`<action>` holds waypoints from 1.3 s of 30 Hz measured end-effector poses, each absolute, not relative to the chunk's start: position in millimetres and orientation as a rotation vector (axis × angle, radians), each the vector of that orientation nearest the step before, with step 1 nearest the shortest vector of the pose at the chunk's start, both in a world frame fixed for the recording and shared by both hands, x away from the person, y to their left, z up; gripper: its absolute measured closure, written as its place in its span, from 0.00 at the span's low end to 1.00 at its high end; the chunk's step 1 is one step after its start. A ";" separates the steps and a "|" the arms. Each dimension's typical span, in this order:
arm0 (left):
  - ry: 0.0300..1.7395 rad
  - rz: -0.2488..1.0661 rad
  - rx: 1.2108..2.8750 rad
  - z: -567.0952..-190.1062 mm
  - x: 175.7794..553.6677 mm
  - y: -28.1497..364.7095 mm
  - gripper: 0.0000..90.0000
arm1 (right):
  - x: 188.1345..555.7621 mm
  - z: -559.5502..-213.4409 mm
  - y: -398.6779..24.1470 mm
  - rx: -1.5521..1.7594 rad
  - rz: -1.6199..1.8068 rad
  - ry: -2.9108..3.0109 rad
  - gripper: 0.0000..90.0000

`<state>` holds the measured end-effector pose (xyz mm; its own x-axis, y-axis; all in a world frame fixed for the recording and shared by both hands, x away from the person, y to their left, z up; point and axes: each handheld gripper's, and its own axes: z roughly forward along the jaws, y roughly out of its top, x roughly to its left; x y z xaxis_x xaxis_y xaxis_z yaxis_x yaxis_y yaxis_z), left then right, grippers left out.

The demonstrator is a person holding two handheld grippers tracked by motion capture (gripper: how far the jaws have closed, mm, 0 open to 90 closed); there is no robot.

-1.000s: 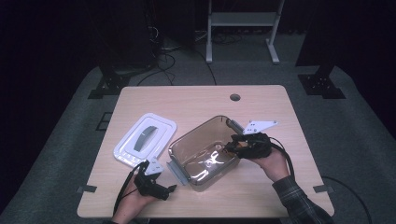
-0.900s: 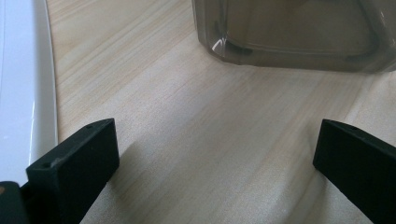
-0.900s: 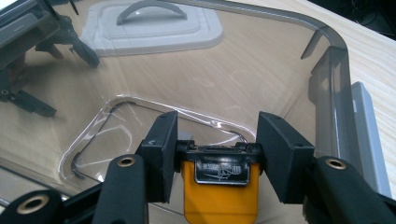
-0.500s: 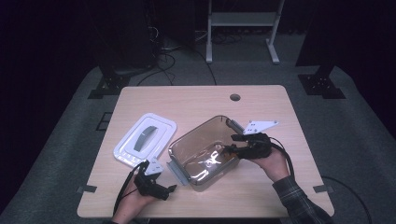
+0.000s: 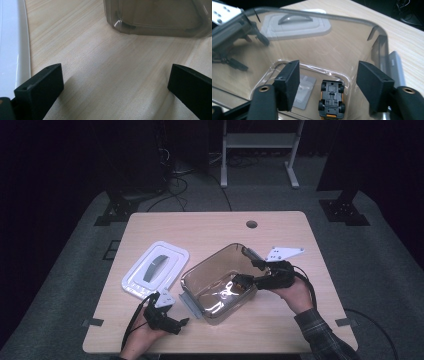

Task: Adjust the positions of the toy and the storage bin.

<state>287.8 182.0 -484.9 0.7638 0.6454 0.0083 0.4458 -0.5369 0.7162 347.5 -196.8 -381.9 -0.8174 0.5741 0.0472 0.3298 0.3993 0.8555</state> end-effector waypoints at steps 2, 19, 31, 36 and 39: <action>0.811 0.353 2.227 -484.9 287.8 182.0 0.00 | 346.7 -377.9 -199.3 0.793 1.392 2.393 0.33; 0.811 0.353 2.228 -485.0 287.8 182.0 0.00 | 339.6 -360.6 -226.0 0.854 1.404 2.328 0.10; 0.811 0.352 2.229 -484.8 287.8 182.0 0.00 | 337.2 -364.1 -254.9 0.935 1.398 2.272 0.01; 0.811 0.353 2.228 -485.0 287.9 182.0 0.00 | 337.1 -370.3 -262.9 0.957 1.380 2.264 0.00; 0.810 0.353 2.230 -484.8 287.9 182.1 0.00 | 335.9 -373.6 -266.0 0.956 1.372 2.256 0.00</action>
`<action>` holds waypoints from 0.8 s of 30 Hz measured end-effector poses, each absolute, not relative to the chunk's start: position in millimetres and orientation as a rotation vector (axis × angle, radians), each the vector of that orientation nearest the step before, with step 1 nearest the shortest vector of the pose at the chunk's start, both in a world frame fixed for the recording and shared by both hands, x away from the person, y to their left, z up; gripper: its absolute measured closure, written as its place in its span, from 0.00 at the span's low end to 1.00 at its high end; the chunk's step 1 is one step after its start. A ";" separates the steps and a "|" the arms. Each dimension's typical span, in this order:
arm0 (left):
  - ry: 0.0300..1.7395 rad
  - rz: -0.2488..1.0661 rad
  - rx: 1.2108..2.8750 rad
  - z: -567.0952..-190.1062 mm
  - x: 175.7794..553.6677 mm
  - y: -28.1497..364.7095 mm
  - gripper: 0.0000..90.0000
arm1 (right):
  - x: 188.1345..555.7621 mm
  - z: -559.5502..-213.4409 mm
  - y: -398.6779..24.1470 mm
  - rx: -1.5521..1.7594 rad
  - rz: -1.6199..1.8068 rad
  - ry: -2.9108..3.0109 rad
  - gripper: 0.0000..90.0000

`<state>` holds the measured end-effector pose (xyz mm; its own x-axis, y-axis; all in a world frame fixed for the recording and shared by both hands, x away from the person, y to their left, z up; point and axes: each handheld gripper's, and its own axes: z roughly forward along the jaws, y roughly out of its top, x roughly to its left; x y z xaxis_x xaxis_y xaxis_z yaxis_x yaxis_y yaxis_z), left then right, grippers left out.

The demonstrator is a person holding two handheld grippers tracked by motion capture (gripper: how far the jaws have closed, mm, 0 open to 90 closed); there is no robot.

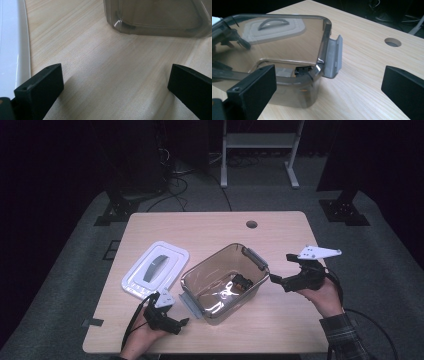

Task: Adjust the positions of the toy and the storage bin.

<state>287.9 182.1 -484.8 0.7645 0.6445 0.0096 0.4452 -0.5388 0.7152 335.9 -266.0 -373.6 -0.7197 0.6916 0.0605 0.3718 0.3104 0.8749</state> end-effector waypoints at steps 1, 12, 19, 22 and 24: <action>0.810 0.354 2.230 -484.8 287.9 182.1 0.00 | 335.1 -374.8 -267.5 0.960 1.367 2.255 0.00; 0.806 0.353 2.232 -484.9 288.4 182.2 0.00 | 327.3 -394.8 -292.8 1.037 1.328 2.215 0.00; 0.803 0.352 2.233 -484.8 288.9 182.3 0.00 | 320.5 -406.3 -306.2 1.079 1.310 2.183 0.00; 0.802 0.351 2.235 -484.7 289.8 182.4 0.00 | 317.7 -412.8 -311.4 1.101 1.296 2.179 0.00; 0.801 0.351 2.237 -484.6 290.2 182.5 0.00 | 316.6 -414.8 -312.6 1.104 1.291 2.180 0.00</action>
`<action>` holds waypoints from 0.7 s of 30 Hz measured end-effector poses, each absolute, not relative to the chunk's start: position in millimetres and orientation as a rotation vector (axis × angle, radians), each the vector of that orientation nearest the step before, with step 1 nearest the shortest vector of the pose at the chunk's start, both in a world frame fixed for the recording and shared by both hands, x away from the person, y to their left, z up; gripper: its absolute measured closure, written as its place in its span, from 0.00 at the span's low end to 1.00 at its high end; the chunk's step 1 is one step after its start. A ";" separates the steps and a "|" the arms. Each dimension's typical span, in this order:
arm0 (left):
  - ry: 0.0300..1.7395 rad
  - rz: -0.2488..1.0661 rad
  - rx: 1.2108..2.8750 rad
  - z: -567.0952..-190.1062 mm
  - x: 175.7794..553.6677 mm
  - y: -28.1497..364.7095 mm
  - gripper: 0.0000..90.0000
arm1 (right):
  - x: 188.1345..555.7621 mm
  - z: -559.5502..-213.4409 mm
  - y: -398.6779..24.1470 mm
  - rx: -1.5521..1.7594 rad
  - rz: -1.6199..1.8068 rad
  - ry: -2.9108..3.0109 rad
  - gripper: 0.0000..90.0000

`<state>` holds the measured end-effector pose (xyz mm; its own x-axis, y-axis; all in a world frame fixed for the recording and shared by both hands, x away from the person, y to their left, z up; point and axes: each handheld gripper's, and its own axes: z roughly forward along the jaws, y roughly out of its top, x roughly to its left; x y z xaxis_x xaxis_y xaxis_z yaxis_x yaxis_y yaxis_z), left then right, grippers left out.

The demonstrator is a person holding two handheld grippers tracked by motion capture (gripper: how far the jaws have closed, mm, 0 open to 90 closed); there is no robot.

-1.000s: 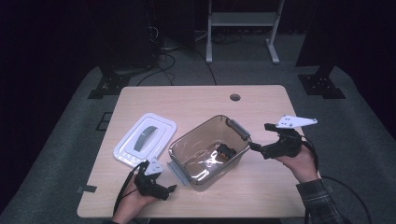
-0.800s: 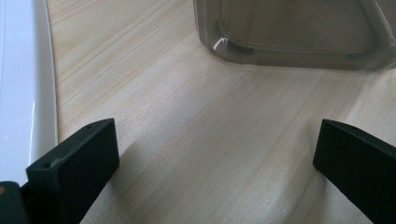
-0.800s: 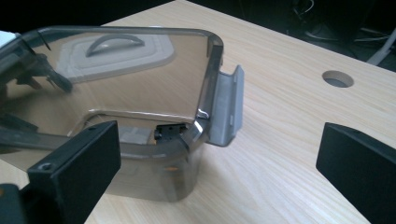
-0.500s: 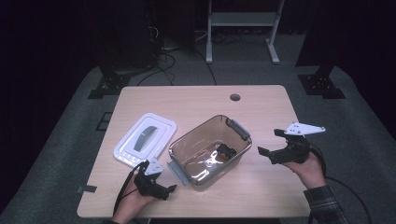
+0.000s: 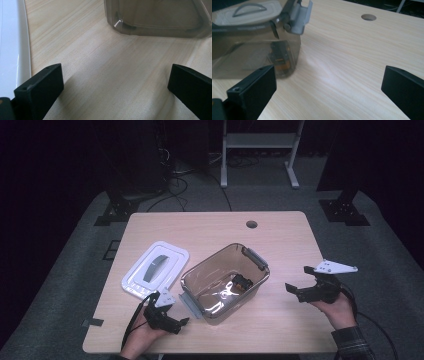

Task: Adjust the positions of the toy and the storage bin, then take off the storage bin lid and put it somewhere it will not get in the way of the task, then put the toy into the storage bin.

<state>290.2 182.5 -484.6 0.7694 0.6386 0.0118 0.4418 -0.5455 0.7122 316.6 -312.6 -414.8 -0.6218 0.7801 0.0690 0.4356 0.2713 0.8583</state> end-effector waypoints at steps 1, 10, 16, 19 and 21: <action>0.800 0.353 2.238 -484.6 290.7 182.3 0.00 | 314.1 -418.8 -315.7 1.111 1.281 2.182 0.00; 0.798 0.353 2.242 -484.4 290.8 182.5 0.00 | 303.7 -440.4 -328.6 1.141 1.232 2.209 0.00; 0.801 0.353 2.241 -484.4 290.9 182.3 0.00 | 297.0 -453.4 -335.1 1.147 1.199 2.234 0.00; 0.800 0.354 2.243 -484.3 291.1 182.3 0.00 | 295.7 -460.5 -337.2 1.156 1.184 2.249 0.00; 0.801 0.354 2.242 -484.3 291.1 182.2 0.00 | 295.5 -464.5 -337.9 1.164 1.158 2.260 0.00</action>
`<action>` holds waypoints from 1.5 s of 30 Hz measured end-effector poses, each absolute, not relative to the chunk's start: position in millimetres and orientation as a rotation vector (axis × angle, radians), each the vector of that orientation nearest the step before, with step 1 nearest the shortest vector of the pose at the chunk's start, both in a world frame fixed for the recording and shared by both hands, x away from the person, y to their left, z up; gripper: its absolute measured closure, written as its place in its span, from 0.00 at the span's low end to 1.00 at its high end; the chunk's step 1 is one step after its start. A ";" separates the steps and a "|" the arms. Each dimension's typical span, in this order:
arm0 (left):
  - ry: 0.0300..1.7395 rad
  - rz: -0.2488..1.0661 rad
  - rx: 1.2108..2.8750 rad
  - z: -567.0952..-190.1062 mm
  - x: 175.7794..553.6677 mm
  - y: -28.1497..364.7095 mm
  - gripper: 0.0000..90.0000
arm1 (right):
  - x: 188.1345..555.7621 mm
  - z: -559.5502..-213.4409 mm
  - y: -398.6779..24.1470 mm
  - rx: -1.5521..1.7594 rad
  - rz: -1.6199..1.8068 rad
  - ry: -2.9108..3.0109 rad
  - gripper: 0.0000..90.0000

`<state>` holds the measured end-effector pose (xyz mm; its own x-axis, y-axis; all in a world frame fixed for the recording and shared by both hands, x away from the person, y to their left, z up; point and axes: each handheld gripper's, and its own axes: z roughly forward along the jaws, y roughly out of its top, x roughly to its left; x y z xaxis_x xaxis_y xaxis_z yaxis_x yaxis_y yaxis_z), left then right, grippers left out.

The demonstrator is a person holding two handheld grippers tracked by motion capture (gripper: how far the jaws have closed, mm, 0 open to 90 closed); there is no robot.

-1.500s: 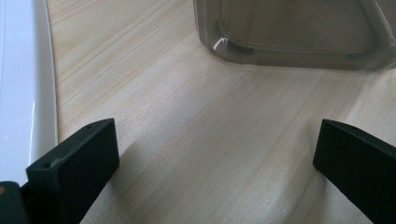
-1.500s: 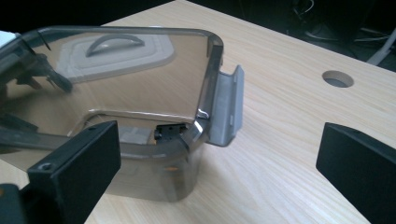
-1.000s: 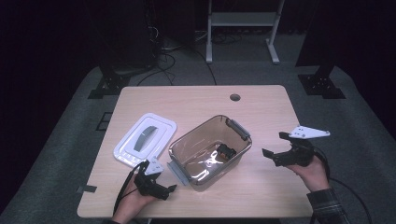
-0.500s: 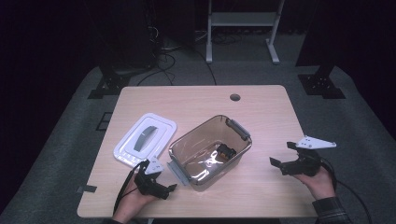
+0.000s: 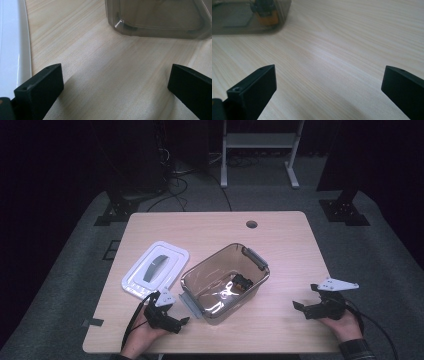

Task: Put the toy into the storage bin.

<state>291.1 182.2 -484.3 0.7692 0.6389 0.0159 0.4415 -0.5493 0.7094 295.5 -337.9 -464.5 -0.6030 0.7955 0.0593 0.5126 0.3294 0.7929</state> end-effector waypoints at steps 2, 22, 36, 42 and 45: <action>0.803 0.354 2.242 -484.3 291.0 182.1 0.00 | 295.4 -465.9 -338.3 1.169 1.158 2.264 0.00; 0.806 0.303 2.223 -475.5 289.9 185.1 0.00 | 302.9 -488.1 -343.1 1.211 1.023 2.325 0.00; 0.829 0.329 2.189 -461.0 293.0 195.6 0.00 | 302.8 -488.9 -339.9 1.189 0.979 2.338 0.00; 0.832 0.343 2.186 -456.0 296.1 198.2 0.00 | 302.5 -488.9 -339.8 1.193 0.977 2.336 0.00; 0.833 0.348 2.187 -454.9 297.0 199.1 0.00 | 302.6 -488.9 -339.8 1.193 0.977 2.336 0.00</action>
